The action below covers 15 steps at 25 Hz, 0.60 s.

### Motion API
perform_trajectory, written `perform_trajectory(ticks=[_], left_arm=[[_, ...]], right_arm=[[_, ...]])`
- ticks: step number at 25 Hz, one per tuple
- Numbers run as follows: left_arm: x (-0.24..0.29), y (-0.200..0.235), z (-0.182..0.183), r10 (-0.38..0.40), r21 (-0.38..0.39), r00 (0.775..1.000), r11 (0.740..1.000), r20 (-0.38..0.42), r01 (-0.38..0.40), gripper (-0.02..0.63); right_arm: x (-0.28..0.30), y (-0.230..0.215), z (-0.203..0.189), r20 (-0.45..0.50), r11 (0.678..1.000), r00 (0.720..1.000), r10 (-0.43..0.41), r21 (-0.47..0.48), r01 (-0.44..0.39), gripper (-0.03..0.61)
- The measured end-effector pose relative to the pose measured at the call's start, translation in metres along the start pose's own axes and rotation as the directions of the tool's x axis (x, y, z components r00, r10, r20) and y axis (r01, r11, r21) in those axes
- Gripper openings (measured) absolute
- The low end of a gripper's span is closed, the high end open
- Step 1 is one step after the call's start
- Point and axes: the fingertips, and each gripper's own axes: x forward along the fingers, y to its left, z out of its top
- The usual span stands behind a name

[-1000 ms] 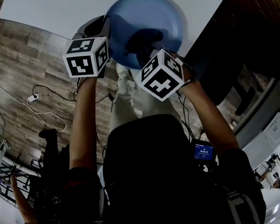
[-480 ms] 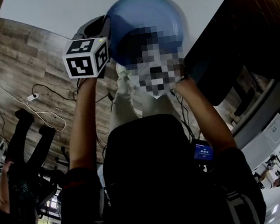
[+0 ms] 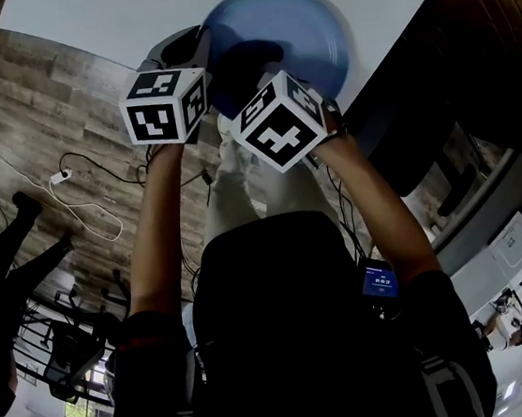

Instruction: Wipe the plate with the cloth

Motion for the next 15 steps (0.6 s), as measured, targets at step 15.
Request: perform_trajectory(ticks=[15], left_arm=[[-0.001, -0.002, -0.001, -0.012, -0.002, 1.0, 1.0, 0.002, 0.012, 0.032]], right_arm=[[-0.004, -0.039, 0.018, 0.03, 0.997, 0.998, -0.063, 0.043, 0.062, 0.041]])
